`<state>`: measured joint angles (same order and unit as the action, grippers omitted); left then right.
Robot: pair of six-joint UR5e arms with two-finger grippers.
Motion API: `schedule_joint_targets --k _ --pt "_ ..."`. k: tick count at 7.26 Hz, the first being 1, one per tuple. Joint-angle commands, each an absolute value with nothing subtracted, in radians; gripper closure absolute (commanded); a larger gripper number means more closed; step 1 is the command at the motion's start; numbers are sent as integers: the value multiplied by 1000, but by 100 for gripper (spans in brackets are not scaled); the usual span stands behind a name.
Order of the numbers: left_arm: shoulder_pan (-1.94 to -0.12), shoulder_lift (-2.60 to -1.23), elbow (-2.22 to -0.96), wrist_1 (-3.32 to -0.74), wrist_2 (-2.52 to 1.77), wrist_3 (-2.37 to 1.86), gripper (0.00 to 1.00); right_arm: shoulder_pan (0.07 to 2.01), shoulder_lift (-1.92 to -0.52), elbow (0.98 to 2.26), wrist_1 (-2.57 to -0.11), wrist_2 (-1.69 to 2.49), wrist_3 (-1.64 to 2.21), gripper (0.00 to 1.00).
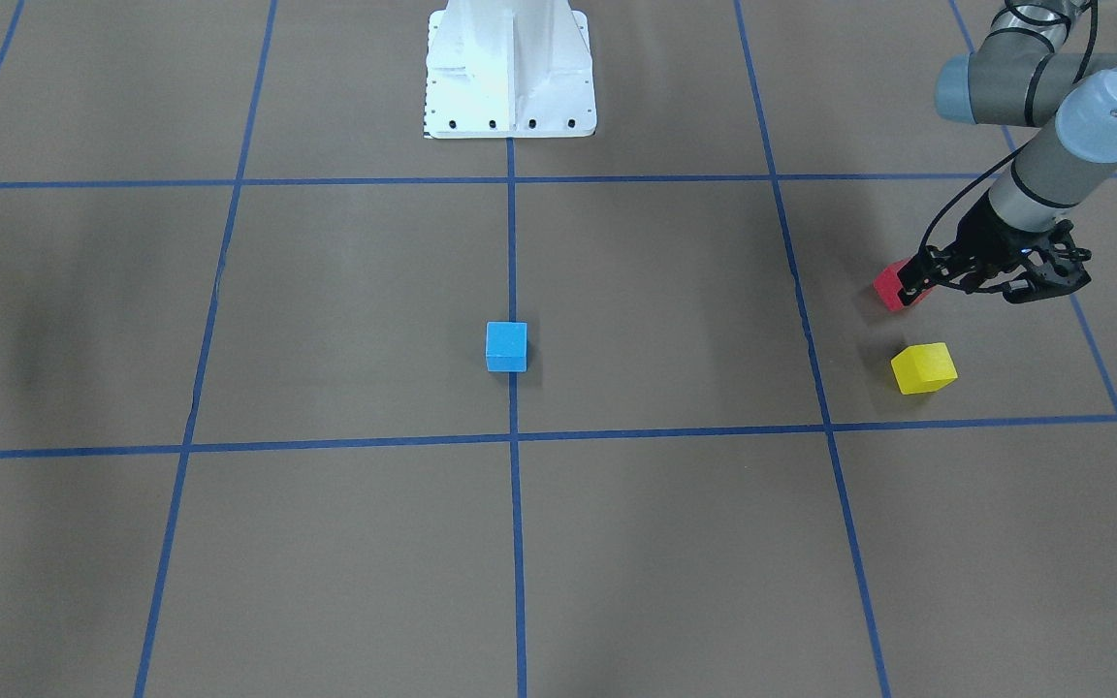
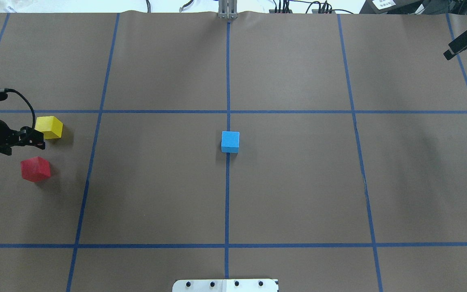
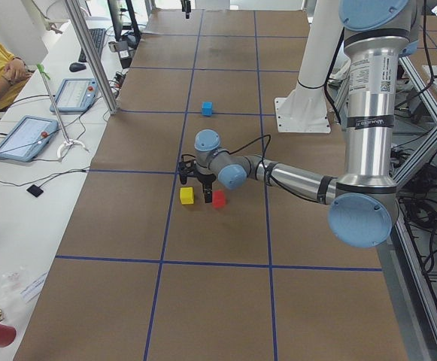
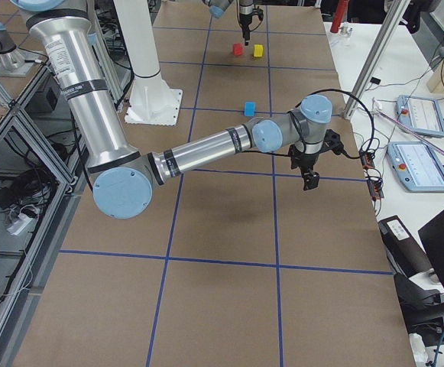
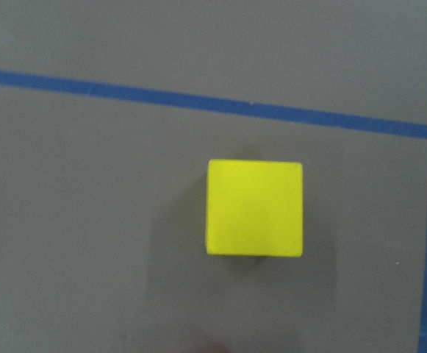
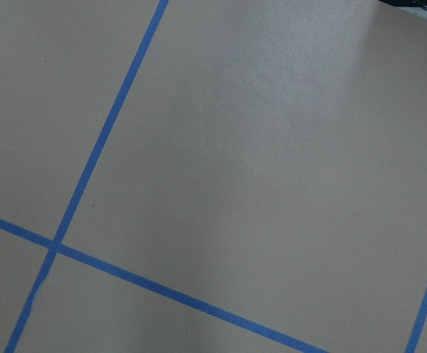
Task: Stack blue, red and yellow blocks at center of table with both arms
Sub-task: 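Reach the left gripper down to the red cube and grasp it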
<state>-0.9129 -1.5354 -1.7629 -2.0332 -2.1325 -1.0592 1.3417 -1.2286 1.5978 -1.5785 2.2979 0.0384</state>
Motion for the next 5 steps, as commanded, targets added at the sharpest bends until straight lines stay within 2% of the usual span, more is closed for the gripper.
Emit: schedule_joint_targets --k 1,4,5 --pt "-878 -1523 -1761 -2033 -2129 -1115 0 1341 -1229 1598 -1578 2298 38 0" --pt "-818 -1526 -1763 -2039 -2102 -1158 1 1341 -1233 1600 -1577 2298 38 0" --pt "-798 -1523 -1763 -2040 -2070 -1158 13 1341 -1236 1603 -1577 2298 38 0"
